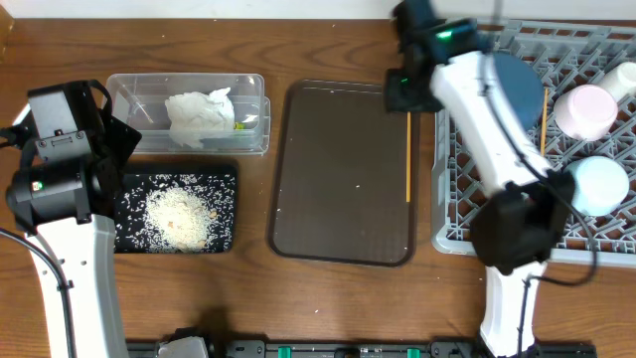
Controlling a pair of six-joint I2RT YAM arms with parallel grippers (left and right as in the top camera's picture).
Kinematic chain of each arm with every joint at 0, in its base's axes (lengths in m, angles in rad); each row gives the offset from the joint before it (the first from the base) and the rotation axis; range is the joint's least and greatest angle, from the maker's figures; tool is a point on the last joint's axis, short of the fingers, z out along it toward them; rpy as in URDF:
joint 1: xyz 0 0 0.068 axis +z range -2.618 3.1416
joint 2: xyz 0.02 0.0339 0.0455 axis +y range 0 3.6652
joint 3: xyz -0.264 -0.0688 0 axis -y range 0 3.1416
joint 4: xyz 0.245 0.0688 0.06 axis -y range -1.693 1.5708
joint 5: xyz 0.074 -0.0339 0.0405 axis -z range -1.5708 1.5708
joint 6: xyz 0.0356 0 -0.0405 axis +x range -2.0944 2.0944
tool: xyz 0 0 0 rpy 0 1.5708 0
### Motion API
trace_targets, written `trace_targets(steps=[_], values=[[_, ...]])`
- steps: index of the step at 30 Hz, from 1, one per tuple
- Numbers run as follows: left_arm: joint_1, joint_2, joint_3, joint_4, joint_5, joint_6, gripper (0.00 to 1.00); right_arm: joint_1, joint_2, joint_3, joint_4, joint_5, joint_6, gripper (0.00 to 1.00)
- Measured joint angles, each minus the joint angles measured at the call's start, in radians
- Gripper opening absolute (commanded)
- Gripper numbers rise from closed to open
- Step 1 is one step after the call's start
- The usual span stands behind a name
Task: Sort waste into correct bins and load items into the dishwasher rack
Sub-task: 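Move the right gripper back to the remaining chopstick on the tray, then grasp the second wooden chopstick with the right gripper and lift it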
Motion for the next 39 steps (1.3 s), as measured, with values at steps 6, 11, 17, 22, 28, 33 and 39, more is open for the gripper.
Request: trace_targets(steps=[6,11,17,22,28,33,39], values=[[0.000,0.000,0.000,0.000,0.000,0.000,0.90,0.057,0.126,-0.006,0.021,0.040,0.050,0.52],[0.000,0.000,0.000,0.000,0.000,0.000,0.90,0.053,0.195,-0.006,0.022,0.056,0.068,0.52],[0.000,0.000,0.000,0.000,0.000,0.000,0.90,0.031,0.228,-0.008,0.025,0.064,0.072,0.53],[0.000,0.000,0.000,0.000,0.000,0.000,0.90,0.012,0.228,-0.008,0.028,0.101,0.074,0.57],[0.000,0.000,0.000,0.000,0.000,0.000,0.90,-0.002,0.228,-0.013,0.065,0.099,0.045,0.57],[0.000,0.000,0.000,0.000,0.000,0.000,0.90,-0.009,0.228,-0.049,0.112,0.063,0.023,0.58],[0.000,0.000,0.000,0.000,0.000,0.000,0.90,-0.008,0.218,-0.106,0.162,0.047,0.016,0.57]])
